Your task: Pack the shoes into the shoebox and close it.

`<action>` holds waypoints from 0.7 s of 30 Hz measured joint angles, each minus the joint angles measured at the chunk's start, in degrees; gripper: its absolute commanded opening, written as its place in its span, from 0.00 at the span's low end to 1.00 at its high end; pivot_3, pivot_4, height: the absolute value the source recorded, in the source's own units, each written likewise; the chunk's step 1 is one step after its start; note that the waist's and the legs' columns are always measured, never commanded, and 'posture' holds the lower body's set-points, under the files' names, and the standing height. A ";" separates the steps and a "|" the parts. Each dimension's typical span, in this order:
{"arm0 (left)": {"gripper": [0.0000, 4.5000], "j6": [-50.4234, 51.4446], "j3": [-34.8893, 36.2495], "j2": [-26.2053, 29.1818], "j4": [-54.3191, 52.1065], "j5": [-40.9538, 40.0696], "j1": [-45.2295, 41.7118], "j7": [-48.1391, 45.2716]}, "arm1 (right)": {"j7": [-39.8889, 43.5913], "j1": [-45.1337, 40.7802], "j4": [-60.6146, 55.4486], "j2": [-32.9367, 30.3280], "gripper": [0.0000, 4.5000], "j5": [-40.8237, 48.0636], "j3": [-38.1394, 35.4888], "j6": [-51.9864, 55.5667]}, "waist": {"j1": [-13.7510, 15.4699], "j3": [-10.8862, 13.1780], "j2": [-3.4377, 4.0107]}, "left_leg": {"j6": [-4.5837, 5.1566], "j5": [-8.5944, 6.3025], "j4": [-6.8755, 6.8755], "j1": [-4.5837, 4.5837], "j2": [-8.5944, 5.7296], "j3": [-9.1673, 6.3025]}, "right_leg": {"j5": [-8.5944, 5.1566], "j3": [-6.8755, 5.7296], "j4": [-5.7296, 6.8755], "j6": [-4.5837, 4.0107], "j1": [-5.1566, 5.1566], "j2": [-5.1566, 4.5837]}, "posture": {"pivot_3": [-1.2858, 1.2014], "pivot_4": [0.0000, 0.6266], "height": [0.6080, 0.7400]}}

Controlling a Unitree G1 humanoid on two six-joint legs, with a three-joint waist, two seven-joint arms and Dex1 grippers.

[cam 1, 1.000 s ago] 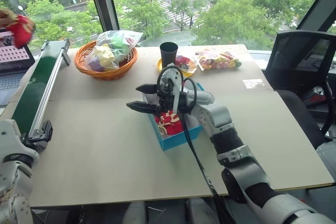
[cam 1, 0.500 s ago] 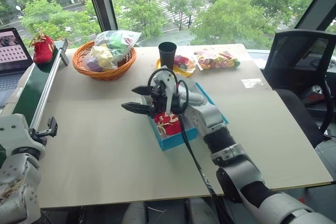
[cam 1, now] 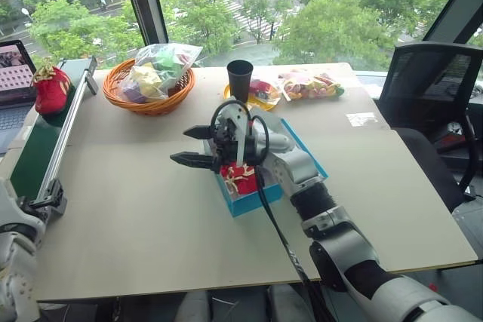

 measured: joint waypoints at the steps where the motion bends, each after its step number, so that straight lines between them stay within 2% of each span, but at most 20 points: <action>1: 1.00 -1.07 0.38 1.02 1.32 -0.18 0.77 -1.66 | -0.04 0.00 0.13 -0.08 0.99 -0.40 0.18 -0.40 | 0.01 0.00 0.00 | 0.00 0.00 0.00 0.01 0.00 0.00 | 0.00 0.00 0.00 0.00 0.01 0.00 | 0.52 0.24 0.98; 9: 1.00 -6.97 5.21 7.07 12.99 -1.35 0.73 -8.36 | 0.28 0.07 0.39 -0.42 0.99 -1.81 0.93 -1.13 | 0.01 0.00 0.00 | 0.00 0.00 -0.05 0.01 0.01 0.01 | 0.00 0.00 0.00 0.00 -0.03 -0.01 | 0.52 0.24 0.98; 15: 1.00 -9.77 5.35 10.07 22.19 -1.72 0.00 -12.13 | 0.63 0.85 -0.24 -0.82 0.99 -1.78 0.99 -0.61 | 0.01 0.00 -0.01 | 0.00 0.00 -0.07 -0.01 0.02 0.01 | 0.00 0.00 0.01 0.00 -0.09 0.00 | 0.52 0.24 0.98; 21: 1.00 -14.57 3.84 15.26 32.83 -0.38 -5.37 -14.40 | -0.23 2.11 -2.44 -1.47 0.99 -1.78 0.94 0.75 | 0.15 -0.01 -0.01 | -0.01 0.01 -0.07 -0.02 0.01 0.01 | 0.00 -0.02 0.02 0.00 -0.10 -0.01 | 0.52 0.24 0.98</action>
